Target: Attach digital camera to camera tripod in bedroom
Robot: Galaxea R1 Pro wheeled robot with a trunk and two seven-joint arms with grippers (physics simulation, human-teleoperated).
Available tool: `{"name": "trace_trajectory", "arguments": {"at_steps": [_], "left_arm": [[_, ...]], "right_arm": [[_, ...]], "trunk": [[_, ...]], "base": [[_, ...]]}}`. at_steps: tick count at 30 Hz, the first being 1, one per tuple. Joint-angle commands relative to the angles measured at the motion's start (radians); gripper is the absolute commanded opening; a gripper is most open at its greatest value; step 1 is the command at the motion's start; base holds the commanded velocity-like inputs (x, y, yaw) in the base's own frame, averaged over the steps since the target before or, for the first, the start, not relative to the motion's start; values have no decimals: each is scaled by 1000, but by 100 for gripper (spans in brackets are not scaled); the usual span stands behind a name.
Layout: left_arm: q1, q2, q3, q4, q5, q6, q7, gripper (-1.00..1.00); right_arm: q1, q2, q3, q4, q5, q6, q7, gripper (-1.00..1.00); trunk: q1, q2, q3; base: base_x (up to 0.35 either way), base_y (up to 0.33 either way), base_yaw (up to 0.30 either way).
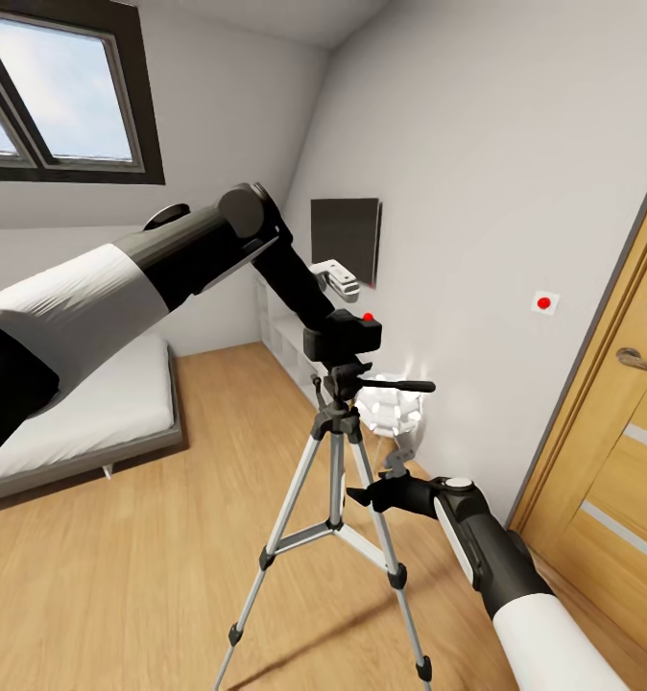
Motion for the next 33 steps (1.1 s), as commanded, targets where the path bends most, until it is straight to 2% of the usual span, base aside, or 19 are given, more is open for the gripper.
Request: {"name": "trace_trajectory", "arguments": {"at_steps": [1, 6, 17, 26, 33], "left_arm": [[-2, 1, -3, -1, 2, 4, -1, 100], [-2, 1, -3, -1, 1, 2, 2, 100], [-2, 3, 1, -1, -4, 1, 60, 100], [-2, 14, 8, -2, -71, 2, 68, 100], [-2, 30, 31, -3, -89, 1, 69, 100]], "right_arm": [[-1, 1, -1, -1, 11, 3, 7, 100], [-1, 2, -1, -1, 12, 2, 6, 100], [-1, 3, -1, -1, 13, 2, 4, 100], [-1, 3, -1, 0, 14, 2, 4, 100], [-1, 3, -1, 0, 14, 2, 3, 100]], "trunk": [[1, -2, -2], [1, -2, -2], [1, -2, -2], [1, -2, -2], [1, -2, -2]], "base": [[0, 0, 0], [0, 0, 0], [0, 0, 0], [0, 0, 0], [0, 0, 0]]}}
